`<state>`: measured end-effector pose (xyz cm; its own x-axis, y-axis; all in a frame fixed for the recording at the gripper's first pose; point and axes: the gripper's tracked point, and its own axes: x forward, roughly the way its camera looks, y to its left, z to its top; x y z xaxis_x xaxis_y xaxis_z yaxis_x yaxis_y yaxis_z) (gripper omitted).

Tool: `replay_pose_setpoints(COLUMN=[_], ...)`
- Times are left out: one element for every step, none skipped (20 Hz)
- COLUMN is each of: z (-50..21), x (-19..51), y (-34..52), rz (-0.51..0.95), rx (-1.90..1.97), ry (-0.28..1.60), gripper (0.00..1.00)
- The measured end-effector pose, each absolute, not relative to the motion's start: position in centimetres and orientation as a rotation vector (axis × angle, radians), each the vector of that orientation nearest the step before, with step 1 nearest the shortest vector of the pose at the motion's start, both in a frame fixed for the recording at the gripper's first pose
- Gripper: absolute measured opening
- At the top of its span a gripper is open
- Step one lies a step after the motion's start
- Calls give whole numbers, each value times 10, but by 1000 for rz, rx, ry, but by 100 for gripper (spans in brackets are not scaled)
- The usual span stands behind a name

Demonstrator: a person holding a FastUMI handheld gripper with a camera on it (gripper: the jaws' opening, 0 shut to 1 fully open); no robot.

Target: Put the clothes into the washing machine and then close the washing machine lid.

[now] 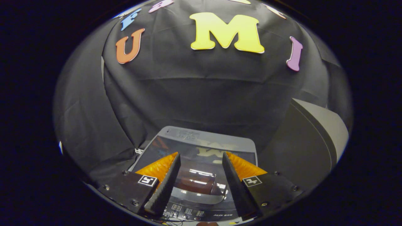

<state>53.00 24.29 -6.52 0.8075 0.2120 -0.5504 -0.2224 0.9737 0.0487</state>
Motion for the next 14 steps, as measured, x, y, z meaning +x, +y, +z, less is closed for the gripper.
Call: replay_pose_setpoints(z=[-65,-63,-62,-61,-60,-57,-54,-52,-48,-41,-33,-25,-17,-10], x=[530,533,530,529,528,528,528,529,529,530,529,527,524,519], y=[242,242,242,241,240,239,239,237,233,232,231,230,229,226], rz=[228,223,220,218,215,210,207,197,184,180,178,184,195,202], rx=[-16,-13,-10,-8,-8,-7,-4,-7,-9,-5,-1,6,14,21], ry=[587,586,582,578,573,566,557,548,533,509,478,446,417,387], gripper=[85,85,85,85,85,85,85,85,85,87,88,90,90,91])
